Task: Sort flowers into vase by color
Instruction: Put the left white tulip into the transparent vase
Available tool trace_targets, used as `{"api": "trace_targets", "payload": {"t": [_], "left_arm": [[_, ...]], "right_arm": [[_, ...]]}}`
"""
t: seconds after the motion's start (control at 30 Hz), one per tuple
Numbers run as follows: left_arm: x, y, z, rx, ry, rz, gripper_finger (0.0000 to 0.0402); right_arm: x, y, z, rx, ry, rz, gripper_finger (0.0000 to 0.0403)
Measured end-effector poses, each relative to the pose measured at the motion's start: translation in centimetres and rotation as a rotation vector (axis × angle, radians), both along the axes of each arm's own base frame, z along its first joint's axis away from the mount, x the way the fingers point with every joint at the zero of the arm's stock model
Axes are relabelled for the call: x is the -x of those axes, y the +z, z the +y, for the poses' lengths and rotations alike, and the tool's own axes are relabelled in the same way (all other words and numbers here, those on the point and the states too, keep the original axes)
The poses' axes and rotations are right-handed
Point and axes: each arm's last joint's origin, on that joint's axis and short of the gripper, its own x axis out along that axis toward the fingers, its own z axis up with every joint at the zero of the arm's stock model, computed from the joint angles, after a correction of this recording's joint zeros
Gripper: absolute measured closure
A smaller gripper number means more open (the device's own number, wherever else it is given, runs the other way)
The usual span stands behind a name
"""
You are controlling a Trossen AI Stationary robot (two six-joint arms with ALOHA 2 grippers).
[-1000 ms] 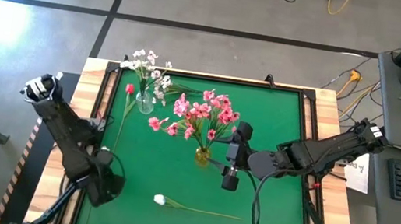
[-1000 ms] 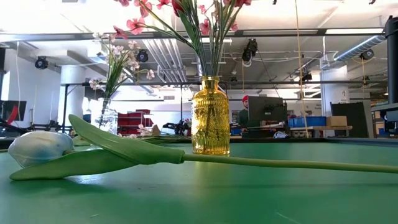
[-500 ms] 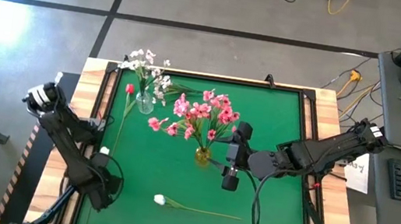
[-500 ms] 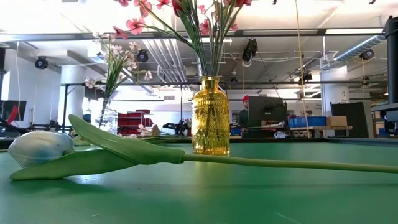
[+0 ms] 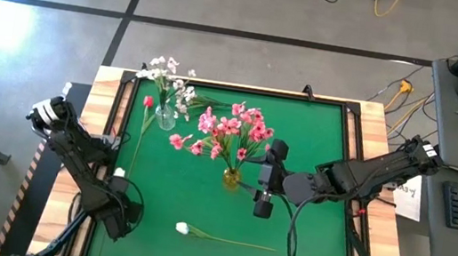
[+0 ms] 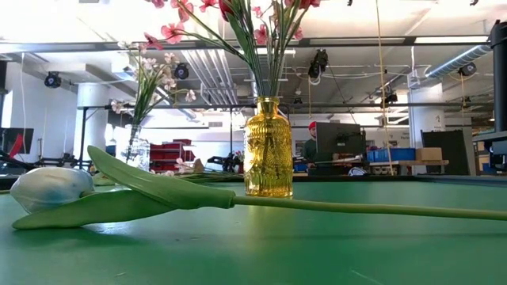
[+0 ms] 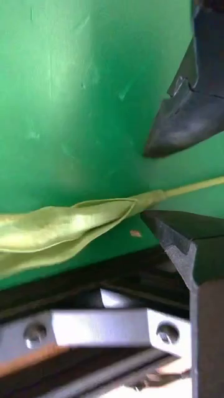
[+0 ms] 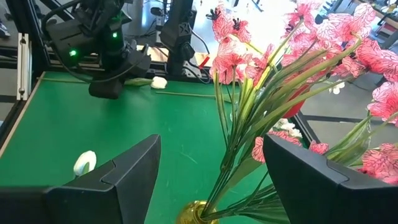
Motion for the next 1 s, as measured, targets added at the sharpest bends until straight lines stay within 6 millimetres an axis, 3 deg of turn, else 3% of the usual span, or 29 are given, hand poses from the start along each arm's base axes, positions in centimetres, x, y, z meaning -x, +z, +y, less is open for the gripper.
{"api": "trace_targets", "payload": {"t": [0.43, 0.67, 1.0], "left_arm": [[-0.2, 0.1, -0.1, -0.009, -0.028, -0.037, 0.0393], [-0.6, 0.5, -0.4, -0.002, -0.077, -0.076, 0.0401], [-1.9, 4.1, -2.0, 0.087, -0.197, -0.237, 0.0401]], "right_arm": [[0.0, -0.6, 0.0, 0.007, 0.0, 0.016, 0.0126], [0.0, -0.9, 0.0, 0.008, -0.001, 0.024, 0.0126], [0.0, -0.9, 0.0, 0.005, -0.003, 0.024, 0.0126]]}}
